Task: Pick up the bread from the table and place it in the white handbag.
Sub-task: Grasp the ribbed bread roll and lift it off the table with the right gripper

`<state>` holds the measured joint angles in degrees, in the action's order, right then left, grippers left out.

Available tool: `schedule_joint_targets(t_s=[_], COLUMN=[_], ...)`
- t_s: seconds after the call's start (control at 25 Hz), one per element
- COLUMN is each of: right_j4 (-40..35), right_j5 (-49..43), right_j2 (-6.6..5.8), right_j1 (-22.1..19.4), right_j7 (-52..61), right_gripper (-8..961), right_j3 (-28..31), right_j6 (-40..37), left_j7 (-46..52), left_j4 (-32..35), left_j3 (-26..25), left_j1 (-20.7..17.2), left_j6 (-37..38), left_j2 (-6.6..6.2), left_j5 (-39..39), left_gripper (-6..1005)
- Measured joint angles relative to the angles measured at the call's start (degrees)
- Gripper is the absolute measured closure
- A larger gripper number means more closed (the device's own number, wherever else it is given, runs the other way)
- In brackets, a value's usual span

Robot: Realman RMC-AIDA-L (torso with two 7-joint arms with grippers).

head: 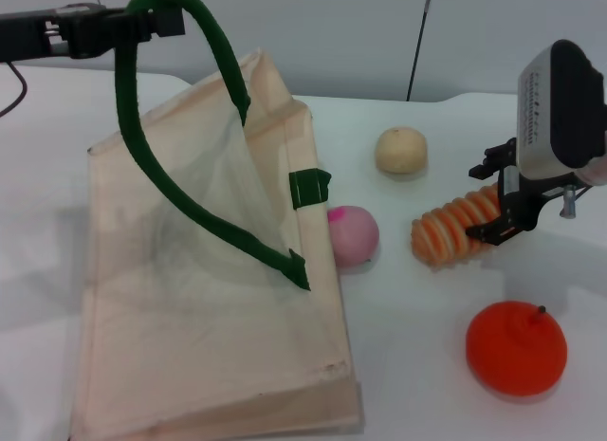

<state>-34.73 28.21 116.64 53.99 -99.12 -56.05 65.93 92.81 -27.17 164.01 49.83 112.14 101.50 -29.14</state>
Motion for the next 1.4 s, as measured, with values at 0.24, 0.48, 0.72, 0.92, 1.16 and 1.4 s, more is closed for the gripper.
schedule_joint_targets(t_s=[0.24,0.48,0.72,0.92,1.16,1.4], right_j4=[0.24,0.28,0.30,0.44,0.69,0.98], right_j5=[-0.34,-0.33,-0.45,-0.52,-0.12,-0.10], right_j2=[-0.06,-0.20,-0.28,-0.37,-0.26,-0.34], right_j1=[0.02,0.15,0.24,0.36,0.45,0.59], right_j7=[1.49,3.09,4.49,5.54,5.55,5.42], right_gripper=[93,95,167,329,404,488], right_j3=[-1.57,-3.11,-3.35,-4.48,-7.37,-7.68], right_j6=[-0.01,0.30,0.45,0.12,-0.14,-0.14], left_j7=[0.00,0.00,0.01,-0.12,-0.09,-0.04], left_j4=[-0.03,0.08,0.10,0.10,0.10,0.10], left_j3=[0.00,0.00,0.00,0.00,0.00,-0.07], left_j1=[0.00,0.00,0.00,0.00,0.06,0.09], left_j6=[-0.14,-0.61,-0.61,-0.61,-0.61,-0.61], left_j2=[0.00,0.00,0.00,0.00,0.04,0.08], left_j5=[-0.11,-0.13,-0.13,-0.19,-0.22,-0.30], left_gripper=[902,902,902,902,902,902])
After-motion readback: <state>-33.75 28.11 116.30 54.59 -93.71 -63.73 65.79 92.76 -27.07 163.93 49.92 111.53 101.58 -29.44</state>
